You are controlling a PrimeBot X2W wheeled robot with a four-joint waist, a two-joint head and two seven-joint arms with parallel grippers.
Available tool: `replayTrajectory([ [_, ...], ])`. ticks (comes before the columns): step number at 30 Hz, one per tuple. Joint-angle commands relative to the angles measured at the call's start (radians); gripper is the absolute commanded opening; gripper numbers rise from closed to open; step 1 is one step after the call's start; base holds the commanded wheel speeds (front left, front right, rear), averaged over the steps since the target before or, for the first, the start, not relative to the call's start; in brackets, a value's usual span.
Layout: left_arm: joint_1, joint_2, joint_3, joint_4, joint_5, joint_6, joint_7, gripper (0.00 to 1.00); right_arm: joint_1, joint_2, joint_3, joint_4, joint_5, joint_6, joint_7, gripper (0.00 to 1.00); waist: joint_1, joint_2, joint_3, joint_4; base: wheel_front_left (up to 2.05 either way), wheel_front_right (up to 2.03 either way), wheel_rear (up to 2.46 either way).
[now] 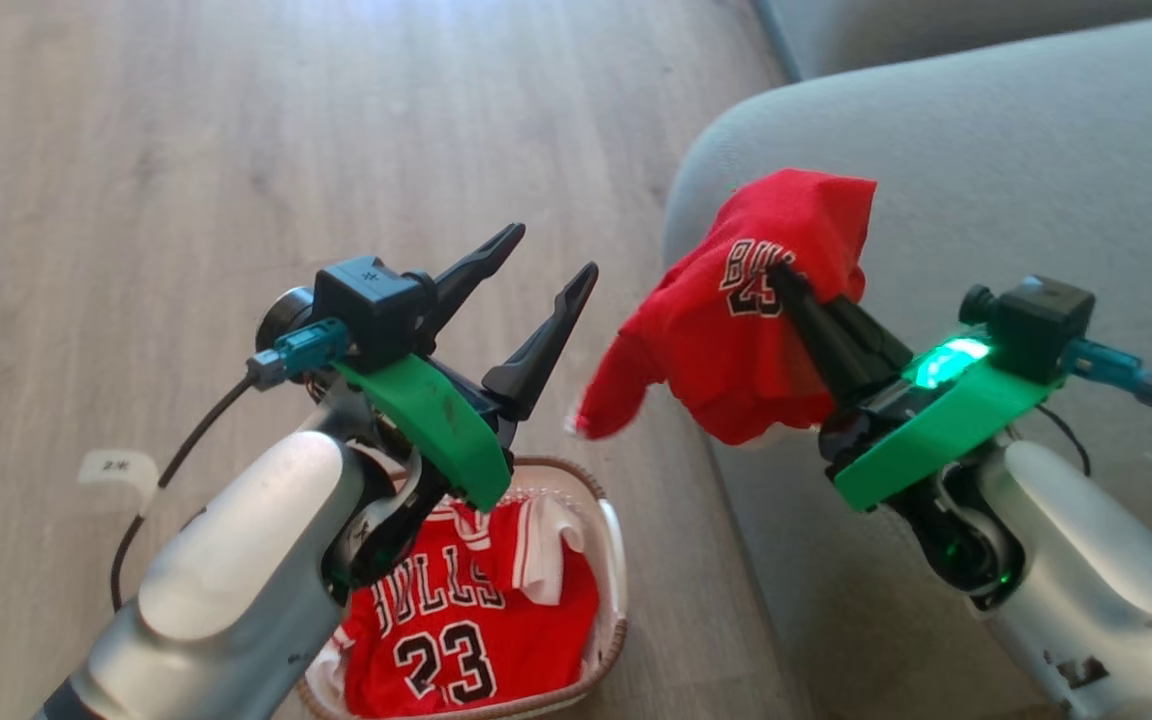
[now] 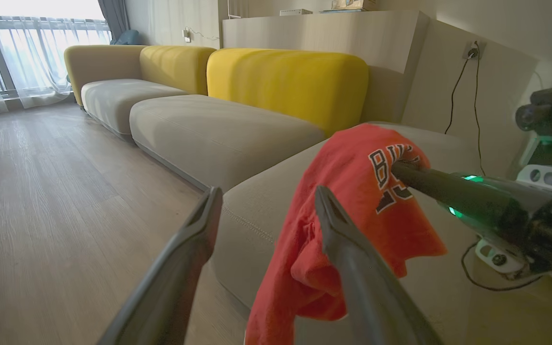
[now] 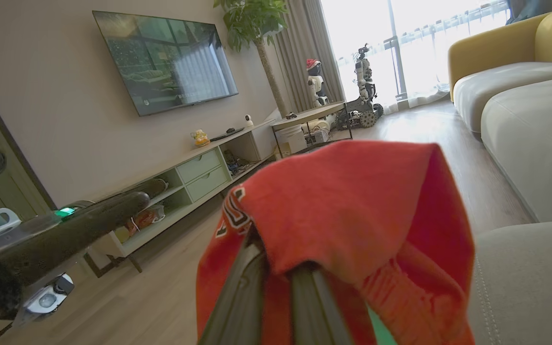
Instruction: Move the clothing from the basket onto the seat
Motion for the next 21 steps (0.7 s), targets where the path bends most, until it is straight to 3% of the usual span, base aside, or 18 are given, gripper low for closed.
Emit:
replayTrajectory([
  [1, -0.041, 0.031, 0.049, -0.035, -0.002, 0.005, -0.011, 1.0, 0.001, -0.018, -0.019, -0.047, -0.011, 0.007, -0.011, 0.0, 0.0, 0.0, 0.009, -0.036, 0.0, 0.0, 0.0],
  [14, -0.058, 0.035, 0.036, -0.04, 0.013, 0.002, -0.021, 1.0, 0.101, -0.052, -0.159, -0.182, -0.103, 0.007, -0.011, 0.0, 0.0, 0.0, 0.056, -0.205, 0.0, 0.0, 0.0],
  [21, -0.066, 0.035, 0.03, -0.033, 0.016, -0.001, -0.024, 1.0, 0.124, -0.049, -0.195, -0.213, -0.124, 0.007, -0.011, 0.0, 0.0, 0.0, 0.073, -0.26, 0.0, 0.0, 0.0],
])
